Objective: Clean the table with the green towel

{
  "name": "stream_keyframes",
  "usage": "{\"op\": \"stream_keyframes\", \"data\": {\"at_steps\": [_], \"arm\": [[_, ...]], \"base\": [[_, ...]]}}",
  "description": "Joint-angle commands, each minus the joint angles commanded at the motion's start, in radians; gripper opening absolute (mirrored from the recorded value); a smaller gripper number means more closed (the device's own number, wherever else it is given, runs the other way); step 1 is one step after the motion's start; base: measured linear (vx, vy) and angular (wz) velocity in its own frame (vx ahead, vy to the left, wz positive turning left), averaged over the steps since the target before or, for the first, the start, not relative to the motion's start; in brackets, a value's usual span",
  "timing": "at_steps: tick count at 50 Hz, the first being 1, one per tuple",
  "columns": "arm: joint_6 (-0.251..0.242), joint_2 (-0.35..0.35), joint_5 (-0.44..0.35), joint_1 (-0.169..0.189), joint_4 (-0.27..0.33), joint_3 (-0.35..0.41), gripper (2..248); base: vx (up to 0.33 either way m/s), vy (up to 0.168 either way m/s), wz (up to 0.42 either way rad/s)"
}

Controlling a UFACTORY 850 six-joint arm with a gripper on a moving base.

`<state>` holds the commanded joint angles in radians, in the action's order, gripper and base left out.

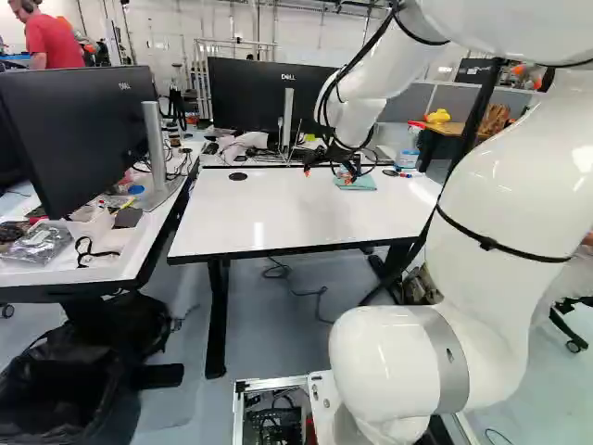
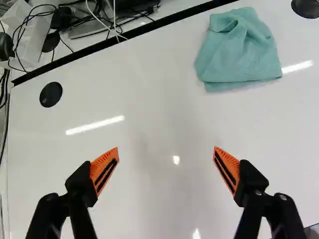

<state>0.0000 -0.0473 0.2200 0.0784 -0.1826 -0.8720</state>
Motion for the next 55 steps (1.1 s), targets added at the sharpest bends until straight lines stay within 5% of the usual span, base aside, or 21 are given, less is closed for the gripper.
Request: {"op": "stream_keyframes", "data": {"at_steps": [55], "arm": [[0.000,0.174,-0.582,-0.042,0.097,0.418,247]], "base": [[0.000,0.000,0.000]]}}
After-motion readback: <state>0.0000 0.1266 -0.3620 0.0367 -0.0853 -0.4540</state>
